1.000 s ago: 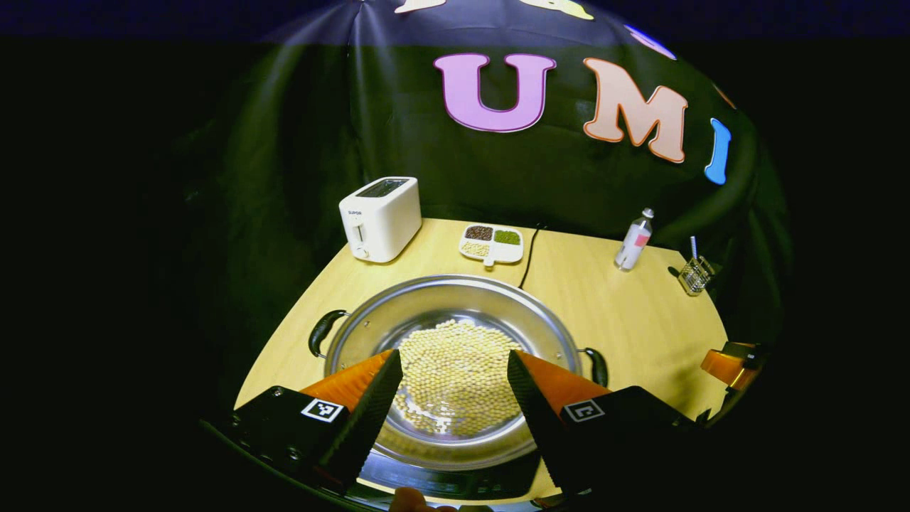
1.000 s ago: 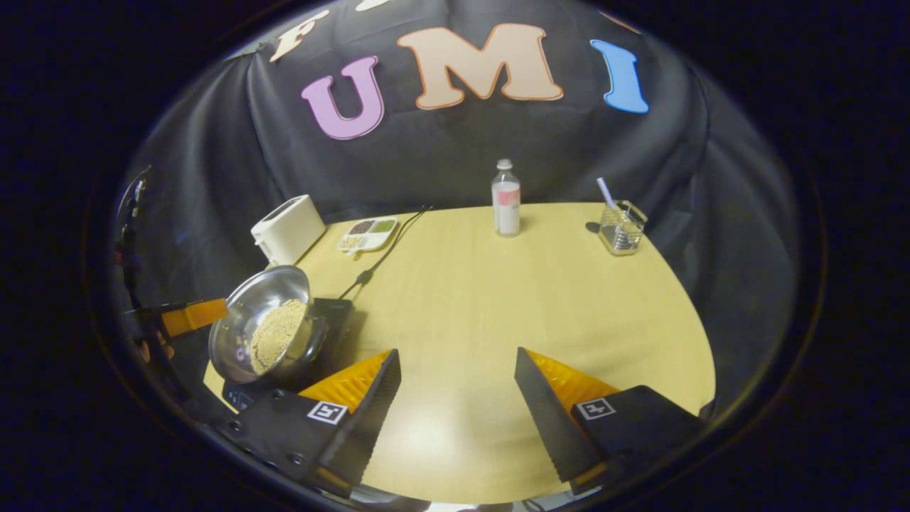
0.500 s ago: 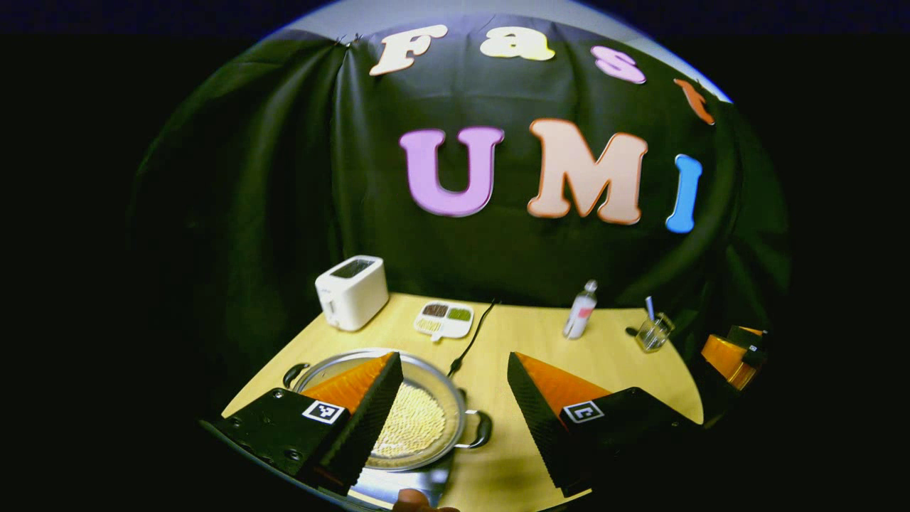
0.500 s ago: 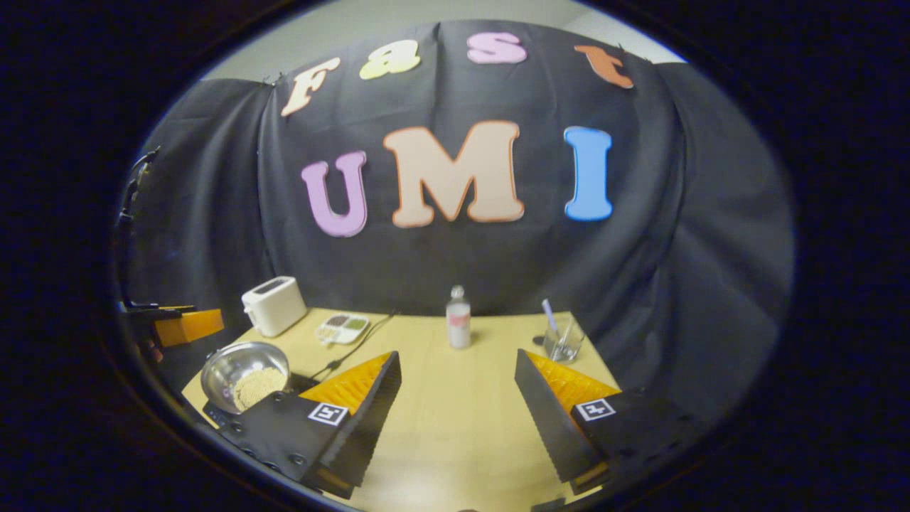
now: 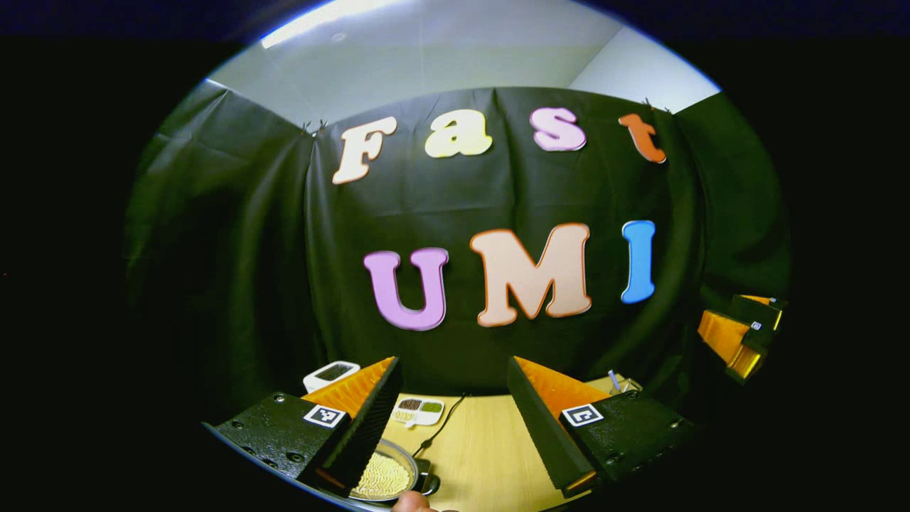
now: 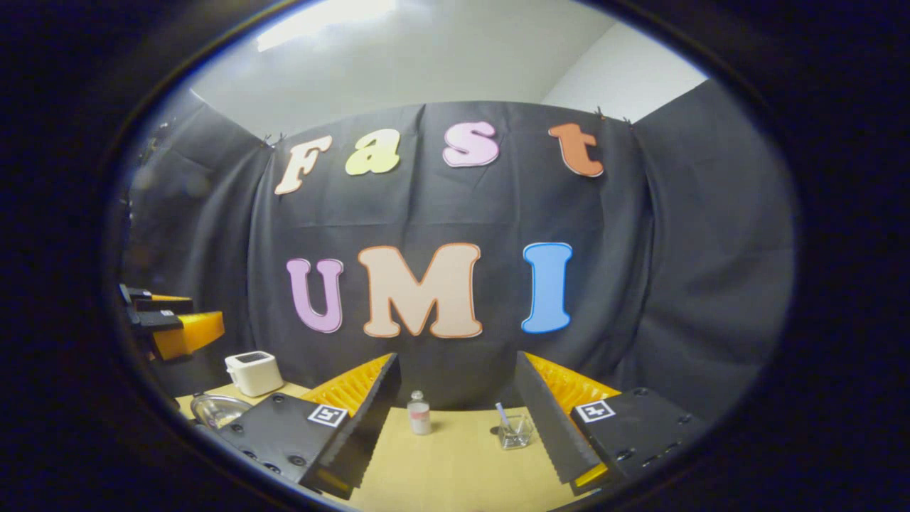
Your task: First push the handle of the pot to place it horizontally, then grasp the pot with both hands and set it on the induction cooktop.
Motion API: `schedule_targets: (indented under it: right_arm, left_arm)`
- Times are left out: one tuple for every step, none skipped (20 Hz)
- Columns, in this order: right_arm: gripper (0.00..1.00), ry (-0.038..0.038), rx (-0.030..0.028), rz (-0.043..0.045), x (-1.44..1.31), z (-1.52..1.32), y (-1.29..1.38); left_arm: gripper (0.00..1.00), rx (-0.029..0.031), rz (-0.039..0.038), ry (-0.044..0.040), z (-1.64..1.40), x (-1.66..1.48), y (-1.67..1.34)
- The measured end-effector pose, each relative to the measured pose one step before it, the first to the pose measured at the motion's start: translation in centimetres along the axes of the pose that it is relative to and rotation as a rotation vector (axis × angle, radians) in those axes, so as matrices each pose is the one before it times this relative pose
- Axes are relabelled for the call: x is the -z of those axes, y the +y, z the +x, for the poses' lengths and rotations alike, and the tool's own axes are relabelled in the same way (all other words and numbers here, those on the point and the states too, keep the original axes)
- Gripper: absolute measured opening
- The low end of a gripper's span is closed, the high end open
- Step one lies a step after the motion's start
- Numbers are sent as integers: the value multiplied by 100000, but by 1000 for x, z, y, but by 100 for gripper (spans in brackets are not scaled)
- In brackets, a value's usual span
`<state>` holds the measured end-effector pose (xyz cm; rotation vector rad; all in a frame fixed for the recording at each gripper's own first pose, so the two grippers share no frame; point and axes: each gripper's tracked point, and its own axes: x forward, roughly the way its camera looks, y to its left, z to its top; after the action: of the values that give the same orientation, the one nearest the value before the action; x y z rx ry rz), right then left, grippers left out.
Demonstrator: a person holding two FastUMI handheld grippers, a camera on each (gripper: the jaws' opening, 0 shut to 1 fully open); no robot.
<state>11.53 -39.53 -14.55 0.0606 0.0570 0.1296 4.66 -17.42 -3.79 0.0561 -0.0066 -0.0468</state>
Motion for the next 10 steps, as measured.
schedule_targets:
  right_arm:
    - [100,-306,-306,272,7,51,-376]
    - [100,-227,-763,837,-60,-51,-299]
    - [100,-740,-807,1089,-264,-148,-125]
    - [100,-966,-320,1167,-134,196,-237]
    - [100,-2018,-562,652,-501,-20,-273]
    - [100,-2132,-227,-13,-224,285,-239]
    - [100,-2061,-374,-257,-278,208,-396]
    - [94,-701,-129,-696,-124,-108,-335]
    - [94,-316,-20,-984,26,-63,-473]
    - [94,-255,74,-959,50,-215,-640]
  left_arm:
    - [95,-759,855,-3457,-198,-1102,-576]
    - [93,-1208,514,-2722,73,-768,-320]
    - [92,-316,477,-1171,-83,-533,-652]
    - [93,344,186,-672,-118,-78,-663]
    - [94,839,220,-21,-136,4,-638]
    - [93,760,-65,-50,133,-50,-641]
    - [93,280,99,-415,-4,-242,-656]
    - [93,-402,24,-404,94,-94,-431]
    - [94,-870,-57,-785,238,-153,-376]
    - [93,-1306,-367,-661,259,-153,-446]
